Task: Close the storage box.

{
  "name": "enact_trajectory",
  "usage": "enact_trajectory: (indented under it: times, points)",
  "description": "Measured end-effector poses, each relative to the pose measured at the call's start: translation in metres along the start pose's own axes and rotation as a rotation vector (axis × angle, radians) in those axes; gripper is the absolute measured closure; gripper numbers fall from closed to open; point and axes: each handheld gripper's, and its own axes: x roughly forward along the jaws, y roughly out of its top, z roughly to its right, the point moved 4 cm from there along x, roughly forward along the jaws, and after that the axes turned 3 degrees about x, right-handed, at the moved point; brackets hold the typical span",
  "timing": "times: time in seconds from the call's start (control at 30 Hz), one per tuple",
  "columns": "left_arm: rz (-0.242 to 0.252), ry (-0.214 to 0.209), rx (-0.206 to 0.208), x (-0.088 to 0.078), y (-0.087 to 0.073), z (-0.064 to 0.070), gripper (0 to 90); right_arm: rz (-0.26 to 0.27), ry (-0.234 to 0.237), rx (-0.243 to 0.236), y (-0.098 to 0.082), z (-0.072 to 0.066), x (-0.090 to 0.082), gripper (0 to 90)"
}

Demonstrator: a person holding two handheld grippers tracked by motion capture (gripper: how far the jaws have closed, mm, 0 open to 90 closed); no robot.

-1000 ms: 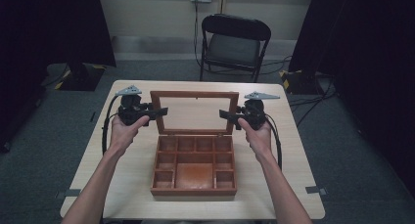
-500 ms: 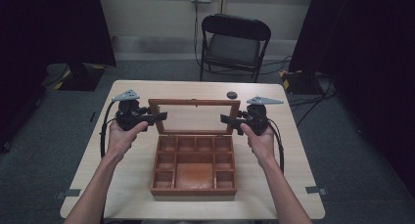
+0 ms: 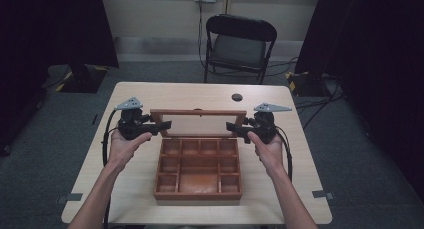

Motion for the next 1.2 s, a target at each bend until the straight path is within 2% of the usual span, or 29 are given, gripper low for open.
enact_trajectory:
  times: [0.2,0.6,0.8,1.0,1.07,1.2]
  points:
    - [0.007,0.001,-0.007,-0.005,-0.01,0.005,41.3,-0.006,0.009,-0.008,-0.006,-0.004,-0.005,40.2]
    - [0.025,-0.001,-0.033,-0.011,-0.027,0.013,31.3,-0.021,0.011,-0.037,-0.02,-0.011,-0.013,37.2]
    - [0.017,-0.005,-0.025,-0.012,-0.033,0.018,29.2,-0.034,0.007,-0.058,-0.026,-0.015,-0.016,35.5]
    - [0.001,-0.013,-0.007,-0.014,-0.041,0.021,28.8,-0.046,0.005,-0.104,-0.034,-0.019,-0.019,35.3]
    - [-0.003,-0.009,0.001,-0.014,-0.043,0.023,27.6,-0.054,0.014,-0.103,-0.038,-0.019,-0.02,32.2]
    - [-0.009,0.007,0.022,-0.015,-0.046,0.026,27.0,-0.052,0.018,-0.11,-0.042,-0.019,-0.02,31.4]
